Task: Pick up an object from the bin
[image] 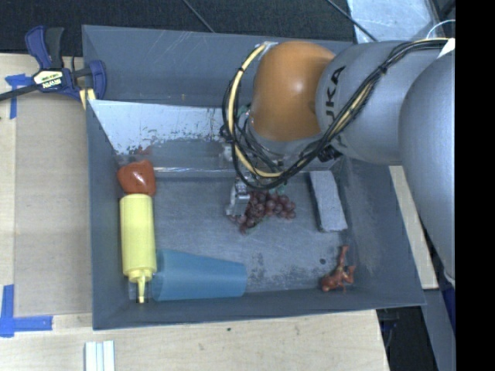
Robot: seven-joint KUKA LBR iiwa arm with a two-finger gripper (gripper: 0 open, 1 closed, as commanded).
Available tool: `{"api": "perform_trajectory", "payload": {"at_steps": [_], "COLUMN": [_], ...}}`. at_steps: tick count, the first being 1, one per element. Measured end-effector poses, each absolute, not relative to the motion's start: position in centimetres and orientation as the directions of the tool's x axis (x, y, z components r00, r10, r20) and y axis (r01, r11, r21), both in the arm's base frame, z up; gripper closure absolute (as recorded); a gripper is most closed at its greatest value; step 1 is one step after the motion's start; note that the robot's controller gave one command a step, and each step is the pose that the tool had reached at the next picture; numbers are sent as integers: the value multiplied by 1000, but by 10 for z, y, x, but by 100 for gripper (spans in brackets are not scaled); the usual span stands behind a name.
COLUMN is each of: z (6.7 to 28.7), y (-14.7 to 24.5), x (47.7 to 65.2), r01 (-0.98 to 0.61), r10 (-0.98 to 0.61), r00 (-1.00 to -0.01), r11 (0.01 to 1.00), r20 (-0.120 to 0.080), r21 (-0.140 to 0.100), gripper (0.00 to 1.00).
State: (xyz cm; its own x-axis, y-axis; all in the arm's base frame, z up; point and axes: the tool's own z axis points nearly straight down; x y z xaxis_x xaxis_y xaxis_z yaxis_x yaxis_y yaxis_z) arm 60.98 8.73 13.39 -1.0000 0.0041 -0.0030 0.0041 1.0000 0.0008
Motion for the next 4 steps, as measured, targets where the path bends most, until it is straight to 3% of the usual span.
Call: {"api": "perform_trajectory", "payload": {"at_steps": [1, 2, 3, 4], "z": [134, 85, 80, 80], "y": [87, 40, 35, 36], "x": [610, 580, 576, 576], "r01": [4, -216, -237, -237], "r10": [4, -216, -237, -237], "r00": [-1000, -976, -972, -972], "r11": [1000, 976, 972, 972], "r20": [-3, -1, -5, -5], "r21": [1, -1, 0, 0], "gripper": [0, 0, 100, 100]}}
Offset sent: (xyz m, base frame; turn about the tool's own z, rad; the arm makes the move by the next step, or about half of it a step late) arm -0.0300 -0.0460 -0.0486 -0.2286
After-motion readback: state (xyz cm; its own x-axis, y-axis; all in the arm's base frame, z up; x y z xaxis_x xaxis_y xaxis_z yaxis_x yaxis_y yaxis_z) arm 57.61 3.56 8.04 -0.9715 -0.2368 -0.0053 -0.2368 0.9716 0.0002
